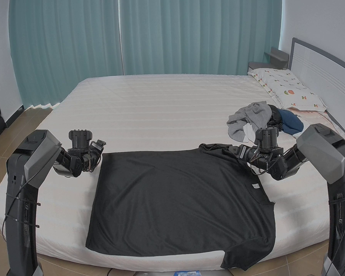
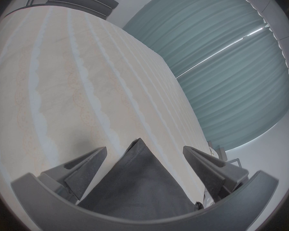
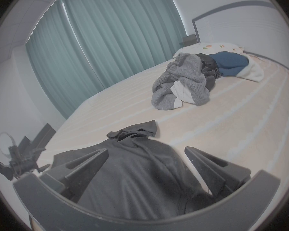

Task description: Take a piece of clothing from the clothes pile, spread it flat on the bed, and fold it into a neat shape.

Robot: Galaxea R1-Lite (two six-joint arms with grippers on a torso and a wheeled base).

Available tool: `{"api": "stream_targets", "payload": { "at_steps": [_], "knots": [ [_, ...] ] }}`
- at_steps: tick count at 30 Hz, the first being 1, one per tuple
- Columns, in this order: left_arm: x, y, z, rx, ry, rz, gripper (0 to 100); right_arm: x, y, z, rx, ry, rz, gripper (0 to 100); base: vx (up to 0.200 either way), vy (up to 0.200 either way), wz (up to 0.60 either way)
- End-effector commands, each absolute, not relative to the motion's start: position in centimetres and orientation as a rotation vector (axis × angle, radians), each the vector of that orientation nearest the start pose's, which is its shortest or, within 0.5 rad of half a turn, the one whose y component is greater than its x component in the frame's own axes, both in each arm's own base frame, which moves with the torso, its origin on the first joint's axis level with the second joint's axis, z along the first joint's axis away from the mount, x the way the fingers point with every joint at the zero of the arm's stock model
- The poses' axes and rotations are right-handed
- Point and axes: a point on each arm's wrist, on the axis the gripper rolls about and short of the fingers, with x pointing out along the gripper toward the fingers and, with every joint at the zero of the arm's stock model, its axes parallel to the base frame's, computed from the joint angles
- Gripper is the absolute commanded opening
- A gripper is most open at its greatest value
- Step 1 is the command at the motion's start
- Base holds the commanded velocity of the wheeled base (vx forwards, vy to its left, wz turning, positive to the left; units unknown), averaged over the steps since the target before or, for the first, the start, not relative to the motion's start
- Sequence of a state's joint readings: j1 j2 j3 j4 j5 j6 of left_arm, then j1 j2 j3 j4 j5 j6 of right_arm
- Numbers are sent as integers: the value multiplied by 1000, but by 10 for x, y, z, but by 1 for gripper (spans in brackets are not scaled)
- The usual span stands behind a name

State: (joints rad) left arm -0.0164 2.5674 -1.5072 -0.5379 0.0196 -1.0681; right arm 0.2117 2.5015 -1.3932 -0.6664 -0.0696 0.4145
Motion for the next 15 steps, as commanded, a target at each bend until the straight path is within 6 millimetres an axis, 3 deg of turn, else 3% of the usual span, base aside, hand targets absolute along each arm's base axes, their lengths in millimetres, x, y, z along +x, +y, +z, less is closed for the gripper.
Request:
{"api": "stream_targets", "payload": {
  "at_steps": [1,3,4,15],
  "knots": [
    [488,-9,-1,-1034,478,281,100,484,99,-26,314,498,18,100,0,0,0],
    [488,-9,-1,-1034,478,281,100,489,99,-29,313,491,7,100,0,0,0],
    [488,-9,-1,-1034,478,281,100,490,99,-30,313,492,5,0,0,0,0],
    [488,-10,-3,-1027,484,279,100,510,86,-13,333,411,-21,0,0,0,0]
  ]
}}
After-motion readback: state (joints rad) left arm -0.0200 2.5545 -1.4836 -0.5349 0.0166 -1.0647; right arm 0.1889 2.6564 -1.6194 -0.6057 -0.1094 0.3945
